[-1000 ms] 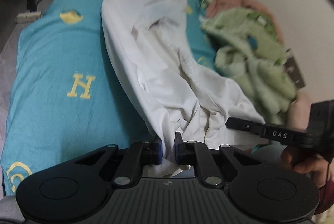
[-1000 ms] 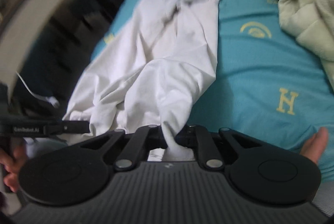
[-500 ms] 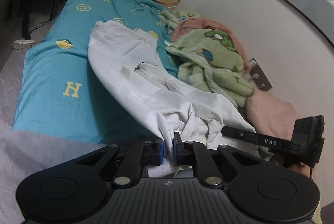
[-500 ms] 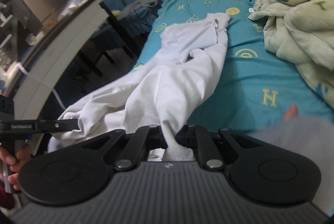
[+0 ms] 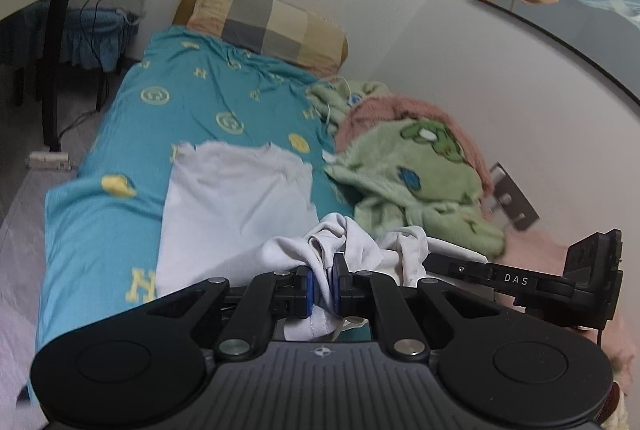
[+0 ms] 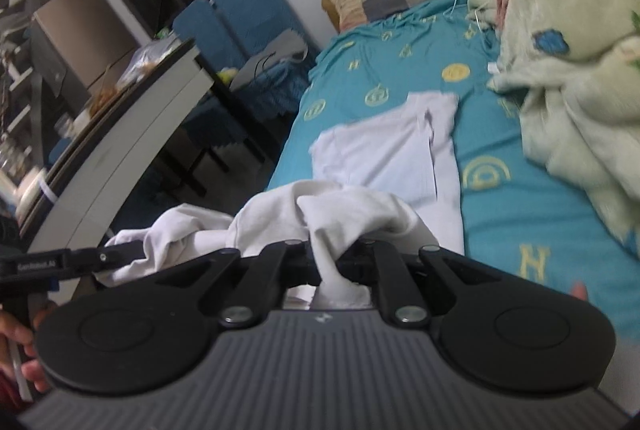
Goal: Fold clothes
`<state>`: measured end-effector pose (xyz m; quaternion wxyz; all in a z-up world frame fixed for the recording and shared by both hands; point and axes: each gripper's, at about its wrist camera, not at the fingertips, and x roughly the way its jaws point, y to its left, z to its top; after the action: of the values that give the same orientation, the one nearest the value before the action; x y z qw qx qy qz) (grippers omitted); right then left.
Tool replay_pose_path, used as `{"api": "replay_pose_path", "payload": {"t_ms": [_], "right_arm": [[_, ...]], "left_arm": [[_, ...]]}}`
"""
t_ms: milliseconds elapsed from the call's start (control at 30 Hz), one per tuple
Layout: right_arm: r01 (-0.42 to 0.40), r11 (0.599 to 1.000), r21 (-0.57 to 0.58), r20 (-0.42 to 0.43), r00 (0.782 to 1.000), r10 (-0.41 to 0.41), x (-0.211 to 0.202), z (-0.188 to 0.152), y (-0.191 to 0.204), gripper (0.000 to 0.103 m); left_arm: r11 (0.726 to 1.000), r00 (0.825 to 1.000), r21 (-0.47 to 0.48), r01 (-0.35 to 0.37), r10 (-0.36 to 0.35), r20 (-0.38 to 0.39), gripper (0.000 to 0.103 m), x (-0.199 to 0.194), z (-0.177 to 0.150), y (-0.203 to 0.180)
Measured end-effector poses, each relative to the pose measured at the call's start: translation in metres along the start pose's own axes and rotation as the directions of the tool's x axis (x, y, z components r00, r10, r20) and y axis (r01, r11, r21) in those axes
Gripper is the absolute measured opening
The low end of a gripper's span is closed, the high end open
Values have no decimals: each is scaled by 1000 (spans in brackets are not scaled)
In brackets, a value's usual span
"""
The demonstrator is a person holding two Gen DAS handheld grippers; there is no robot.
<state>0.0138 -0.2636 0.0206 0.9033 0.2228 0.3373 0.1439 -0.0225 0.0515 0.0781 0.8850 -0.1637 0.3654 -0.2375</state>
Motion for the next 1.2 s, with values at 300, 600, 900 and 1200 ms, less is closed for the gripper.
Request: {"api": "replay_pose_path", "payload": {"t_ms": [300, 600, 900, 1200], "right_arm": [[85, 996, -3, -9, 996, -85, 133, 47, -41, 9], [161, 987, -13, -93, 982, -162, 238, 52, -85, 10], [204, 978, 39, -151, 969, -196, 267, 43, -101, 11], [216, 976, -20, -53, 975, -217, 237, 45, -78, 67]], "left_arm": [[993, 992, 14, -114, 113, 61, 10, 140, 58, 63], [972, 972, 10, -233, 233, 3, 15, 267, 52, 133], [958, 958, 46, -283, 284, -33, 19, 299, 39, 149], [957, 957, 13, -289, 289, -29, 81, 253, 18, 125]]}}
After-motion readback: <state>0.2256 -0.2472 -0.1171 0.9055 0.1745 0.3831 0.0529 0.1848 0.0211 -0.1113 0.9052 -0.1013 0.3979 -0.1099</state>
